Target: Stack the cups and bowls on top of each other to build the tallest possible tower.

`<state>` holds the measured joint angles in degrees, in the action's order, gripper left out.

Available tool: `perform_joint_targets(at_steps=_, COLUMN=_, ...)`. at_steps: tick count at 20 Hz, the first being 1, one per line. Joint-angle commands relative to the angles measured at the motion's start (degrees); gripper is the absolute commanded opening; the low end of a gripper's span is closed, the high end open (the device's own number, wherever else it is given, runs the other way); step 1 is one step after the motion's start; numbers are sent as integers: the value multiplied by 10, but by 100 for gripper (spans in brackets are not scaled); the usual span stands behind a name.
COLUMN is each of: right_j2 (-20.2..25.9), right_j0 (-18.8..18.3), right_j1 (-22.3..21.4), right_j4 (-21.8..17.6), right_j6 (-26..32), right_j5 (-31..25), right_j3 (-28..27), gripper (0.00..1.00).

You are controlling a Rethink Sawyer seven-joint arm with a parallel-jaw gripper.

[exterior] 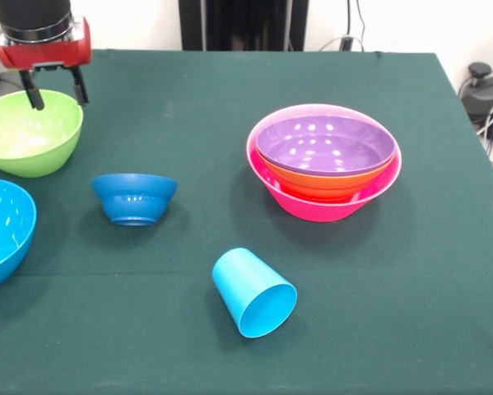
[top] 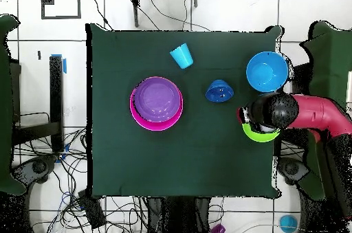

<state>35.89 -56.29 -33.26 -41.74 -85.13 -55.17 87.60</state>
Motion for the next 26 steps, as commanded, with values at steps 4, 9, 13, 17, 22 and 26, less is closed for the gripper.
perform_joint_targets(at_steps=4, right_j2=12, right_j0=23, right_j1=26, right_j4=-25, right_j6=114, right_j5=15, right_j3=14, gripper=100)
perform_joint_targets(at_steps=9, right_j2=9, right_j0=26, right_j1=43, right_j4=-36, right_j6=105, right_j5=36, right_j3=11, gripper=100)
perform_joint_targets(at_steps=13, right_j2=8, right_j0=31, right_j1=58, right_j4=-41, right_j6=96, right_j5=49, right_j3=8, gripper=100)
perform_joint_targets(at_steps=17, right_j2=8, right_j0=34, right_j1=59, right_j4=-43, right_j6=92, right_j5=51, right_j3=8, gripper=100)
perform_joint_targets(at_steps=22, right_j2=7, right_j0=38, right_j1=55, right_j4=-48, right_j6=86, right_j5=59, right_j3=8, gripper=100)
perform_joint_targets(at_steps=26, right_j2=6, right_j0=40, right_j1=57, right_j4=-51, right_j6=87, right_j5=65, right_j3=5, gripper=100)
